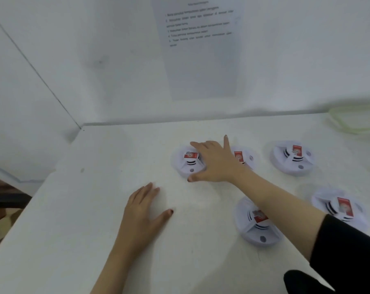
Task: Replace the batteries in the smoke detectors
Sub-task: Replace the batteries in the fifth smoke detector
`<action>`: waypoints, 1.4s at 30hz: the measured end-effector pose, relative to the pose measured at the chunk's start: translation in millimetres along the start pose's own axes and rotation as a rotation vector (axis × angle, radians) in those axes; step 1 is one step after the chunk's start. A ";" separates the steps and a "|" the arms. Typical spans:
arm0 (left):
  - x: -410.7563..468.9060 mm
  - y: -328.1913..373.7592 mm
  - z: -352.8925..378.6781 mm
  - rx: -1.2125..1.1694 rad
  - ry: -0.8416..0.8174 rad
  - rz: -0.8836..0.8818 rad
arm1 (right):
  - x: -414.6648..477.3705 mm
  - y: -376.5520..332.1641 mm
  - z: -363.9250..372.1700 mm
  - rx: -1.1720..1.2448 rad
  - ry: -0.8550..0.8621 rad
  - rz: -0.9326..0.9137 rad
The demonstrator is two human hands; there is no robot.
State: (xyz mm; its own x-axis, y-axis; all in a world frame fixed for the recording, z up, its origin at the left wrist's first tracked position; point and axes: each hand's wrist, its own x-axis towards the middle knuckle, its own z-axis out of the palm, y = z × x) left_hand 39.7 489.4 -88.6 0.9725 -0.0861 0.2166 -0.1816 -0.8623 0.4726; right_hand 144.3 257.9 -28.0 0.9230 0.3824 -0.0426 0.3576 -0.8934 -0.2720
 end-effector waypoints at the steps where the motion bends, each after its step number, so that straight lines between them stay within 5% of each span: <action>1: -3.1 -2.4 0.6 -0.016 0.001 -0.001 | 2.0 -1.2 2.7 -0.008 0.019 0.002; 7: -3.7 1.9 -2.3 -0.072 0.012 -0.040 | -0.1 -10.9 0.8 0.136 0.119 0.042; 13: 5.3 26.7 -20.2 -0.457 -0.038 -0.135 | -28.4 -38.0 -10.8 1.138 -0.024 0.207; 19: 17.3 62.8 -28.5 -0.679 -0.036 -0.052 | -57.9 -50.0 -5.9 1.851 -0.234 0.042; 25: 11.8 72.2 -29.4 -0.666 0.056 -0.015 | -85.0 -48.3 -8.5 1.582 -0.021 0.049; 31: 3.2 81.3 -31.3 -0.804 -0.023 0.016 | -115.9 -37.3 -9.9 1.348 0.154 0.014; 37: -6.6 96.3 -20.9 -0.950 0.060 0.006 | -130.3 -29.6 -8.5 1.374 0.206 -0.021; 42: -9.7 106.6 -16.5 -0.866 -0.067 0.146 | -134.1 -33.9 -5.3 1.335 0.268 -0.031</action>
State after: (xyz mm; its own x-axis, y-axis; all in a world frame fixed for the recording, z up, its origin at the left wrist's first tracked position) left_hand 8.6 406.5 -26.2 0.9325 -0.2182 0.2878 -0.3254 -0.1616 0.9317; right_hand 9.1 235.7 -7.9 0.9708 0.2045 0.1253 0.1110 0.0801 -0.9906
